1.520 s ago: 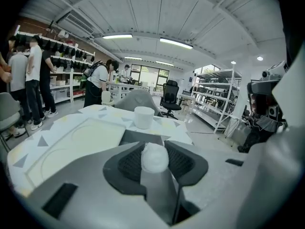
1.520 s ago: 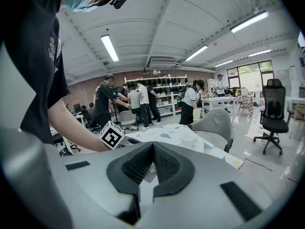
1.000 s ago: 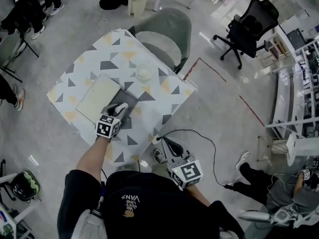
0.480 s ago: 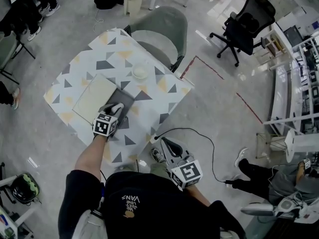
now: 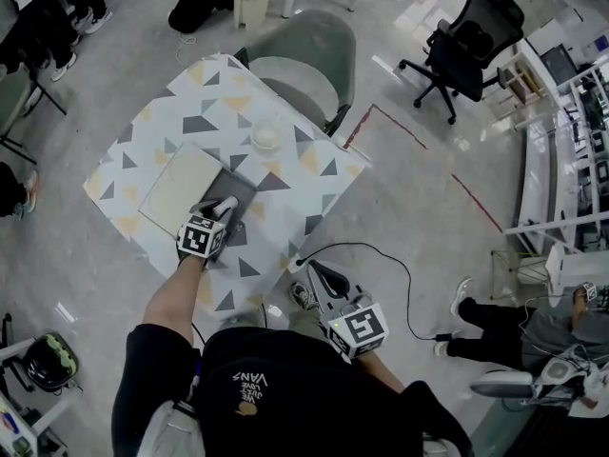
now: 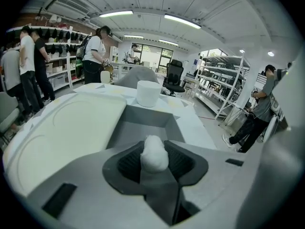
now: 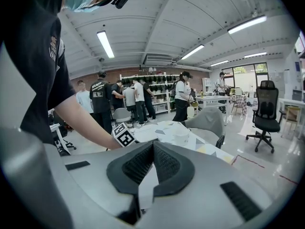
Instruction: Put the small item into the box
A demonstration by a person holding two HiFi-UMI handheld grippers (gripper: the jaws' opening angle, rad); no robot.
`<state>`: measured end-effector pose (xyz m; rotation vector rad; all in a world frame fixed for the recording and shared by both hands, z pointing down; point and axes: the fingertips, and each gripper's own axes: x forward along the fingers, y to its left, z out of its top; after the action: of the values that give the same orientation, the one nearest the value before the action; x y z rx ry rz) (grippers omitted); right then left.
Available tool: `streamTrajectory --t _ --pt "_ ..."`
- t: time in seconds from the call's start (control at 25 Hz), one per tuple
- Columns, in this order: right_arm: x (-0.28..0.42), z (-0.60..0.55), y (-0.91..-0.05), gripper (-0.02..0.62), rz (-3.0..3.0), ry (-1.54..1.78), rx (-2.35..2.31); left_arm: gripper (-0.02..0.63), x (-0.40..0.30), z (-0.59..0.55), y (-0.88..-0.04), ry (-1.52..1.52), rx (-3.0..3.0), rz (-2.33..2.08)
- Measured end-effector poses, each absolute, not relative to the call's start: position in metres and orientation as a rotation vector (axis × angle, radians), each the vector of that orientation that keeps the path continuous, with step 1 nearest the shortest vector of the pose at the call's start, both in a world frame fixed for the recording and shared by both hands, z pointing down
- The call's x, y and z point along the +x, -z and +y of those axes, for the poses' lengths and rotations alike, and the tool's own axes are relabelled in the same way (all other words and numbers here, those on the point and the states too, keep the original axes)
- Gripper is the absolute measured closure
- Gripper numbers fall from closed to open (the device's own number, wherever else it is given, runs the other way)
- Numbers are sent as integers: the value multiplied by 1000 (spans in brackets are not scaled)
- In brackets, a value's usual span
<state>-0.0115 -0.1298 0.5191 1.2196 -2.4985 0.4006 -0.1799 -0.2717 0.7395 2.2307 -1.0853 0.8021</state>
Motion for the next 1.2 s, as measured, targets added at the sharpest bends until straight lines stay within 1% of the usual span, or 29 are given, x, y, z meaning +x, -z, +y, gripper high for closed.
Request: streamTrajectory --t 0.28,0.64,0.88,1.2 --pt "-14 -128 -520 595 -2500 -403 1213 471 -181 -259 -762 -1079 2166 -982" --pt "-5 -126 -522 595 -2481 -410 1242 471 -175 -258 -782 -1247 2116 -927" --pt "-1 -124 -523 595 -2468 -414 1262 471 -177 -257 -787 -1298 2099 -905" --pt "-1 -121 -521 595 -2480 -407 1260 462 -173 -254 -787 -1272 2087 -895"
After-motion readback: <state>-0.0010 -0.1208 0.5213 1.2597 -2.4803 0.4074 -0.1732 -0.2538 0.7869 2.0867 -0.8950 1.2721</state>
